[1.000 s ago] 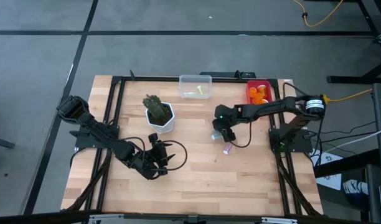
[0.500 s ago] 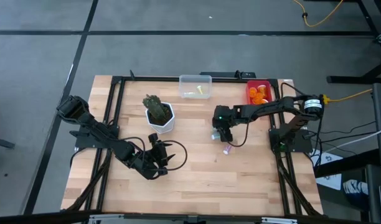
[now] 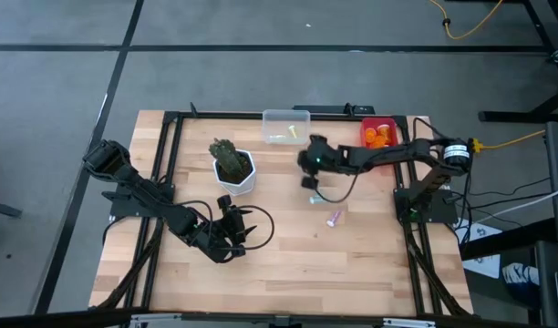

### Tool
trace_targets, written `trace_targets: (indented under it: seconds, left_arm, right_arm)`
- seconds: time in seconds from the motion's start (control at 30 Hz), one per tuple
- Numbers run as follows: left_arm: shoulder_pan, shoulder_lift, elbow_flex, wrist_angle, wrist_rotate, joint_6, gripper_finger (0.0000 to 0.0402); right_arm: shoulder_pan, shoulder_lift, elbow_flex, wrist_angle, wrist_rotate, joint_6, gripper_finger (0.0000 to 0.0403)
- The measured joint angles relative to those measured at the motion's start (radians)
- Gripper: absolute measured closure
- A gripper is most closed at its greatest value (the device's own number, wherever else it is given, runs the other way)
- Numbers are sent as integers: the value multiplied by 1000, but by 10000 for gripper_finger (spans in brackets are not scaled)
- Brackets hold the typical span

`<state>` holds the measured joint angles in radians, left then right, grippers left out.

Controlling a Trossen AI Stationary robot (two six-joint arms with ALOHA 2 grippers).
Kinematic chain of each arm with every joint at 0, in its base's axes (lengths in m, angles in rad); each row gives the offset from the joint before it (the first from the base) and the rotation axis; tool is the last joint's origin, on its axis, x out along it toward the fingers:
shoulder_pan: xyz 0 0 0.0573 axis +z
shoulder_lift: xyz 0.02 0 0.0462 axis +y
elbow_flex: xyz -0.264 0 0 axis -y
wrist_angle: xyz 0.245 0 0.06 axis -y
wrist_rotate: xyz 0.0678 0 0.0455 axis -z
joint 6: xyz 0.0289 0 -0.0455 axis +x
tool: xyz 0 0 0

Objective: Pick and place medicine bottles into bin by pill shape (circle, oval)
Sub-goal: Put the small green pill bottle into the white bin

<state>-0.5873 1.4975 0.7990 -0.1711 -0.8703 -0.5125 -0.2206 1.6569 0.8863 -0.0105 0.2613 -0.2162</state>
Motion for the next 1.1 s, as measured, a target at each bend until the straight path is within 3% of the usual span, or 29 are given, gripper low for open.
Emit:
trace_targets:
  seconds: [0.1, 0.37, 0.7, 0.87, 1.1]
  left_arm:
    - [0, 0, 0, 0, 0, 0, 191]
    - [0, 0, 0, 0, 0, 0, 191]
    - [0, 0, 0, 0, 0, 0, 191]
    - [0, 0, 0, 0, 0, 0, 191]
    - [0, 0, 0, 0, 0, 11, 191]
  right_arm:
    - [-24, -1, 67, 43, 69, -1, 317]
    - [-159, -3, 207, 47, 54, 127, 314]
    - [-287, 31, 205, 50, -88, 245, 313]
    - [-303, 80, 205, 73, -105, 277, 311]
    - [-302, 131, 205, 149, -106, 238, 265]
